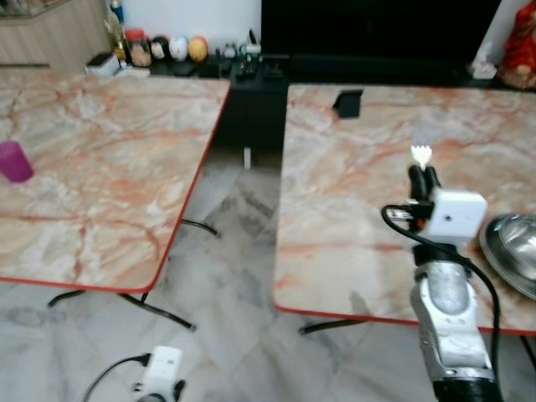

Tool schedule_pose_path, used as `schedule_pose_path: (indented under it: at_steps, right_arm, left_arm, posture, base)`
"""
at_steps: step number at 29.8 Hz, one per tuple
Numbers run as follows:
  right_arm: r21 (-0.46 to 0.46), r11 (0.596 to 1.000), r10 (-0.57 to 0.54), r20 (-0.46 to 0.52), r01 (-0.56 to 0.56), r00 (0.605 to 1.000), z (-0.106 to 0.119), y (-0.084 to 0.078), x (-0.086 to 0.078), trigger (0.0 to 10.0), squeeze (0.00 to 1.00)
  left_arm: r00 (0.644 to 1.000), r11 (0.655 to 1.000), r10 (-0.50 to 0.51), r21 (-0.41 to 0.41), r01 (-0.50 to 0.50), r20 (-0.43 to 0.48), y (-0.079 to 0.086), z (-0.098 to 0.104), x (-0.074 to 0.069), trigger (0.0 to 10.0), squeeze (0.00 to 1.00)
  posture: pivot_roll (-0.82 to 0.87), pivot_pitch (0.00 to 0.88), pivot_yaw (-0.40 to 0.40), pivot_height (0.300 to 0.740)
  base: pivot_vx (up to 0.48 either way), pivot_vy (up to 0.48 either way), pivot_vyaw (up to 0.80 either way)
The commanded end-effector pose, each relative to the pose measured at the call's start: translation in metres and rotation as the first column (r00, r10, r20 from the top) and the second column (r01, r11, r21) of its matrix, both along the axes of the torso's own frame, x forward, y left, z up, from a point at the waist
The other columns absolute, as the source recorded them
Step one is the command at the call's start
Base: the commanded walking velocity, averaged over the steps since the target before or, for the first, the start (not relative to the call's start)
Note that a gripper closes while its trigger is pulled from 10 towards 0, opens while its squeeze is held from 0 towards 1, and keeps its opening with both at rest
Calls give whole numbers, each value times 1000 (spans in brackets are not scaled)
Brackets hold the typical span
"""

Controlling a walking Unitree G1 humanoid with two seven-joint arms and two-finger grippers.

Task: Setting the table

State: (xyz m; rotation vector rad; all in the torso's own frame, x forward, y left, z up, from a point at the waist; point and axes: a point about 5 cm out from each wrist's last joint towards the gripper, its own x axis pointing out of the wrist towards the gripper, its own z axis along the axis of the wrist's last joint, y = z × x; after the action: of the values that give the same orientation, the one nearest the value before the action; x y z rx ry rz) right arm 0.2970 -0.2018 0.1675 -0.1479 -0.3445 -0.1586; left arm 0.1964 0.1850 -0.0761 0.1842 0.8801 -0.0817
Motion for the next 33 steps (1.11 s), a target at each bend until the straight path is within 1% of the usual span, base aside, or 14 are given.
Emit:
schedule_pose_path:
  at_steps: [1, 21, 28, 33]
  right_arm:
    - [2, 1000, 22, 19, -22, 1000, 4, 6, 2, 10000, 0]
    - [0, 1000, -2, 22, 2, 1000, 6, -1, 0, 10000, 0]
    - [0, 1000, -12, 20, 12, 1000, 6, -4, -1, 10000, 0]
    - [0, 1000, -14, 19, 14, 1000, 6, -4, -2, 10000, 0]
  left_arm:
    - [1000, 1000, 5, 28, -5, -20, 11, -2, -6, 10000, 0]
    - [999, 1000, 12, 27, -11, -32, 12, -4, -10, 10000, 0]
    - [999, 999, 23, 33, -22, -47, 16, -5, -14, 10000, 0]
    - [998, 998, 42, 40, -40, -54, 19, -6, -17, 10000, 0]
  posture:
    - [-10, 0, -10, 731]
    - [-23, 0, -2, 731]
    - [-24, 0, -4, 731]
    - [-24, 0, -5, 731]
  base:
    - [0, -420, 0]
    - [0, -422, 0]
    - [0, -423, 0]
    - [0, 0, 0]
